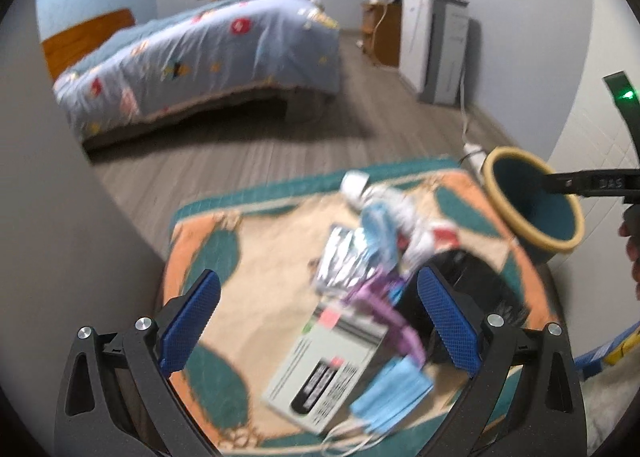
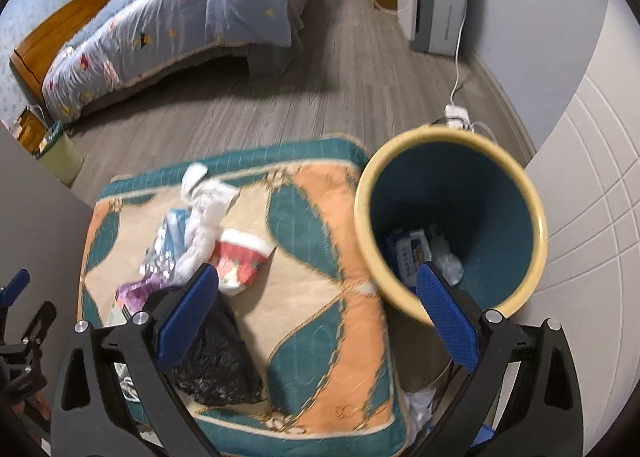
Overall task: Collect trash
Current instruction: 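Grasp the white COLTAIN box with the left tool while the right tool grasps the black plastic bag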
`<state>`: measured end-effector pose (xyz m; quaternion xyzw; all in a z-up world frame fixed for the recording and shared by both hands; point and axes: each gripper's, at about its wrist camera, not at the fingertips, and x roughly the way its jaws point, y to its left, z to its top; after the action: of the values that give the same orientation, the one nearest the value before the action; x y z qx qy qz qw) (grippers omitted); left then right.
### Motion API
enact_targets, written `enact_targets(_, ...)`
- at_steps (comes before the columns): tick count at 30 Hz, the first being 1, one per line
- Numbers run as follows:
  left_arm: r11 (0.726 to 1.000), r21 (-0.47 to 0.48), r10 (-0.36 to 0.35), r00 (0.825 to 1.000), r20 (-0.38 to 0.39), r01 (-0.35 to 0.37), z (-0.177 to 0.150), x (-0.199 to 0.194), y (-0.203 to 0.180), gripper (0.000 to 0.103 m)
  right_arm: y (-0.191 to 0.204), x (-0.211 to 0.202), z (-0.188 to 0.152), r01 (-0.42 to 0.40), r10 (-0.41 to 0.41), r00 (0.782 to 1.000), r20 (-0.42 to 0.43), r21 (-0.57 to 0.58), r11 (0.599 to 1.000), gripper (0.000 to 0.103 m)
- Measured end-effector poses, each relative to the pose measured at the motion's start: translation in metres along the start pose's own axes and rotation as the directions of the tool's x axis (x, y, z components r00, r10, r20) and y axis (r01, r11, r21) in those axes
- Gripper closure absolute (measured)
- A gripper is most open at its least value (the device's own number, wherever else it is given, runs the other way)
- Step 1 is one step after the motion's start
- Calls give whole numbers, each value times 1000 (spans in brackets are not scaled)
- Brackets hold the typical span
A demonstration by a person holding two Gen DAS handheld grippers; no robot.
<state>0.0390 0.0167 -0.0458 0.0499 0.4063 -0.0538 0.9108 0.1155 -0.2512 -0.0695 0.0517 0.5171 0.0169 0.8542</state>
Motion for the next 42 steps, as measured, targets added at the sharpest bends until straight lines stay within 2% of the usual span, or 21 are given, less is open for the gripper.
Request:
enact_targets(6,1000,5,2,997,-80,-2,-30,13,16,5,35,9,-17,-21,20,999,-39,-13,1000,6)
enact_targets(12,999,13,-37,984,-174,40,-47,39,11,5,61,22,-28,-5,0,998,-70,-69,998,6)
enact_targets(15,996,60,-46,978,-205,60,-53,49,2,5,64,30,-30,20,-28,996,-84,-94,995,6)
enact_targets(19,986,140,-54,961,-273,95,-61,68,-11,5,63,43,-32,11,-22,993,-118,-88,996,6)
enact_targets(21,985,143,-52,955,-293,98,-63,76,-12,5,64,50,-33,7,-20,991,-134,-95,995,6)
enact_targets(27,985,155,-20,944,-329,75,-65,98,-9,5,70,68,-37,-48,28,983,-181,-108,993,6)
enact_targets(33,985,141,-44,928,-370,103,-65,111,-10,5,81,82,-40,-114,78,971,-224,-150,982,6)
enact_targets(35,985,140,-37,923,-382,97,-65,117,-10,5,85,85,-41,-130,87,968,-237,-172,976,12)
enact_targets(38,987,119,-51,915,-400,107,-66,122,-8,8,92,87,-42,-157,101,962,-255,-212,965,39)
enact_targets(39,987,113,-55,913,-404,110,-66,123,-7,9,94,86,-43,-164,104,960,-259,-221,961,51)
enact_targets(41,987,113,-56,907,-417,113,-66,126,-6,19,97,84,-43,-168,103,961,-257,-245,955,60)
enact_targets(42,987,116,-53,905,-423,111,-67,126,-7,18,98,83,-43,-173,107,960,-257,-252,952,66)
